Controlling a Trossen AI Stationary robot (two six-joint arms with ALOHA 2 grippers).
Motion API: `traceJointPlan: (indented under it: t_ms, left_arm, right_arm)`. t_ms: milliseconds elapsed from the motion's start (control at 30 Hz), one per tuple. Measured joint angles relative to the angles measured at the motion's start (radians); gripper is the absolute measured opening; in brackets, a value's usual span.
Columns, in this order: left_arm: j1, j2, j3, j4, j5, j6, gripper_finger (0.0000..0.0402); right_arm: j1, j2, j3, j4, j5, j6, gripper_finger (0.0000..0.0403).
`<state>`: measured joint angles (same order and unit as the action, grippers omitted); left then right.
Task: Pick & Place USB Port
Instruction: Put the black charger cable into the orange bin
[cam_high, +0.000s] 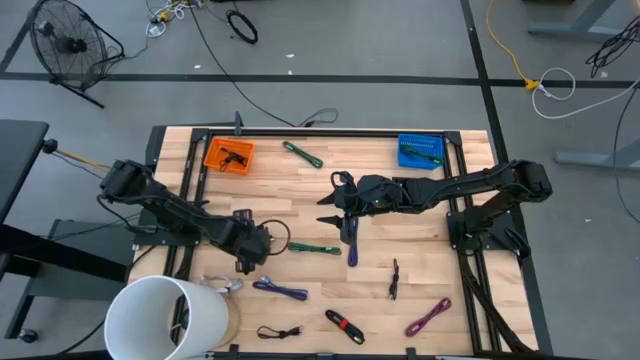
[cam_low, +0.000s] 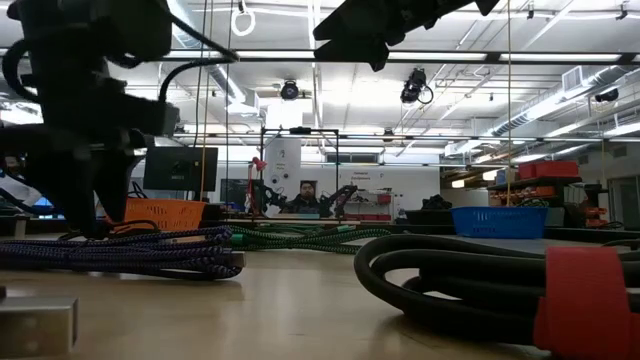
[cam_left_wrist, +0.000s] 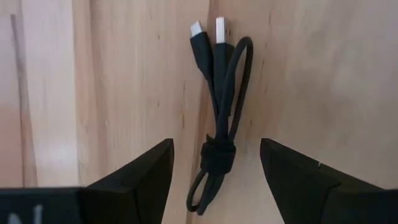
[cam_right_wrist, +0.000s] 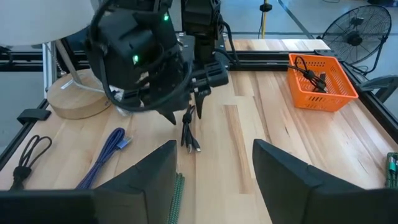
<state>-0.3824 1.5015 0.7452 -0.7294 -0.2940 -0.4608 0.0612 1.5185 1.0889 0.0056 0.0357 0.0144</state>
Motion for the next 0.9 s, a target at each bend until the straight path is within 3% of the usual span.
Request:
traceJointPlan:
  t_ms: [233,333,433,567,733,900]
  left_arm:
    - [0.003,0.05,0.002,-0.004,-0.023,0.0,0.0241]
    - [0.017,0.054,0.004,-0.004,0.012,0.0,0.0217]
    - [0.029,0.055,0.004,-0.002,0.04,0.001,0.0155]
    - [0.04,0.057,0.003,0.002,0.063,0.009,0.0034]
    - [0.042,0.059,0.011,-0.009,0.06,-0.001,0.0027]
    - [0.044,0.06,0.085,-0.115,-0.041,0.0,0.0027]
  right_arm:
    - [0.0,0.0,0.0,0.0,0.0,0.0,0.0212]
    - [0.0,0.0,0.0,0.0,0.0,0.0,0.0212]
    - [0.0,0.0,0.0,0.0,0.0,0.0,0.0212]
    - [0.0,0.0,0.0,0.0,0.0,0.0,0.0212]
    - [0.0,0.0,0.0,0.0,0.0,-0.003,0.0212]
    - [0.0,0.0,0.0,0.0,0.0,-0.003,0.0212]
